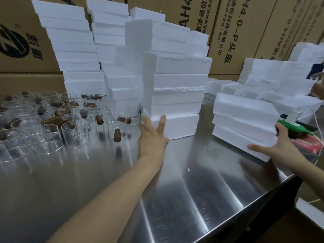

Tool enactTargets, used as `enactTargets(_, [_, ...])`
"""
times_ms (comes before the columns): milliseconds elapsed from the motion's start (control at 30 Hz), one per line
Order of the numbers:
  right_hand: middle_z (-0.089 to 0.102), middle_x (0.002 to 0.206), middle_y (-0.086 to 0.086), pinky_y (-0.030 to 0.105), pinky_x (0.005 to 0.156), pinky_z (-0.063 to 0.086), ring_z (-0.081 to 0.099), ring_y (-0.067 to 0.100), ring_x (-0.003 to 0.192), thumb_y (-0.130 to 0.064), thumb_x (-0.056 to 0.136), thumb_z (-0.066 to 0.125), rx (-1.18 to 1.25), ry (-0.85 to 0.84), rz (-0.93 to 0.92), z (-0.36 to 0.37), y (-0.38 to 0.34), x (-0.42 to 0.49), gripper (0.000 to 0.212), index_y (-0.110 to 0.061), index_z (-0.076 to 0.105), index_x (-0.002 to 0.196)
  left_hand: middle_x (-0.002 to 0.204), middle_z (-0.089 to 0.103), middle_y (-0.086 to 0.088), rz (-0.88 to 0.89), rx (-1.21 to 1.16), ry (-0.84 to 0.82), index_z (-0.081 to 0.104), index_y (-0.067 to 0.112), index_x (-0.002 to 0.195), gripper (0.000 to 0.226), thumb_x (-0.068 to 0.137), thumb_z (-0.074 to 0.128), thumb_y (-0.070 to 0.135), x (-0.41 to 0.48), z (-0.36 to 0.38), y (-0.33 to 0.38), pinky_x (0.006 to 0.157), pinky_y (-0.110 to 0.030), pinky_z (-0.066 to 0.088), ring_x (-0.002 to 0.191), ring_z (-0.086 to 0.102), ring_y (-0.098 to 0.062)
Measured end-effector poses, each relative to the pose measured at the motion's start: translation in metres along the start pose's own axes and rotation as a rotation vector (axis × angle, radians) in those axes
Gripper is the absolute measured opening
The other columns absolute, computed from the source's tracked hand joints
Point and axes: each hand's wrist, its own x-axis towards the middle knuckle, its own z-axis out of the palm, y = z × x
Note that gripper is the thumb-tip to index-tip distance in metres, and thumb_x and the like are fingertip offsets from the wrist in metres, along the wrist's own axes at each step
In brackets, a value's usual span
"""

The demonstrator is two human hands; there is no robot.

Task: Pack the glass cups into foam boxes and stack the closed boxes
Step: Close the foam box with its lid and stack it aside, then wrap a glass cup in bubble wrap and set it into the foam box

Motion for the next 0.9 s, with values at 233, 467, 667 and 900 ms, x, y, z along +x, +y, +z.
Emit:
enactTargets(233, [0.044, 0.134, -0.005, 0.051, 0.1, 0.044, 0.051, 0.024, 0.119, -0.053, 0.037, 0.088, -0.025, -0.052, -0.063, -0.021, 0.01, -0.016, 0.116, -0.039, 0.027, 0.134, 0.146, 0.01, -0.024, 0.052, -0.041, -0.002, 0.011, 0.028, 0.15, 0.073, 0.094, 0.057, 0.033, 0.002, 0.003, 0.005, 0.079, -0.031, 0.049, 0.123, 0.036, -0.035])
enactTargets(467, [0.053, 0.119, -0.034, 0.041, 0.088, 0.051, 0.059, 0.001, 0.106, -0.066, 0.031, 0.092, -0.001, -0.098, -0.018, -0.019, 0.022, -0.012, 0.124, -0.055, 0.023, 0.134, 0.145, 0.015, -0.024, 0.101, 0.066, 0.034, 0.004, 0.031, 0.15, 0.072, 0.096, 0.05, 0.039, 0.007, 0.007, 0.006, 0.073, -0.029, 0.048, 0.111, 0.043, -0.029])
enactTargets(667, [0.051, 0.126, -0.033, 0.023, 0.069, 0.056, 0.06, -0.005, 0.105, -0.061, 0.032, 0.094, -0.151, -0.147, 0.024, -0.034, 0.068, 0.004, 0.131, -0.05, 0.023, 0.142, 0.141, 0.02, -0.023, 0.172, 0.093, 0.054, 0.008, 0.029, 0.149, 0.066, 0.098, 0.049, 0.034, 0.005, 0.008, 0.008, 0.067, -0.029, 0.045, 0.102, 0.048, -0.027])
enactTargets(900, [0.06, 0.121, -0.024, 0.022, 0.064, 0.058, 0.064, -0.007, 0.096, -0.059, 0.031, 0.095, -0.219, -0.185, 0.028, -0.05, 0.068, 0.004, 0.133, -0.033, 0.032, 0.145, 0.141, 0.02, -0.025, 0.199, 0.034, 0.042, 0.008, 0.026, 0.149, 0.064, 0.1, 0.048, 0.029, 0.005, 0.012, 0.028, 0.069, -0.029, 0.048, 0.104, 0.047, -0.029])
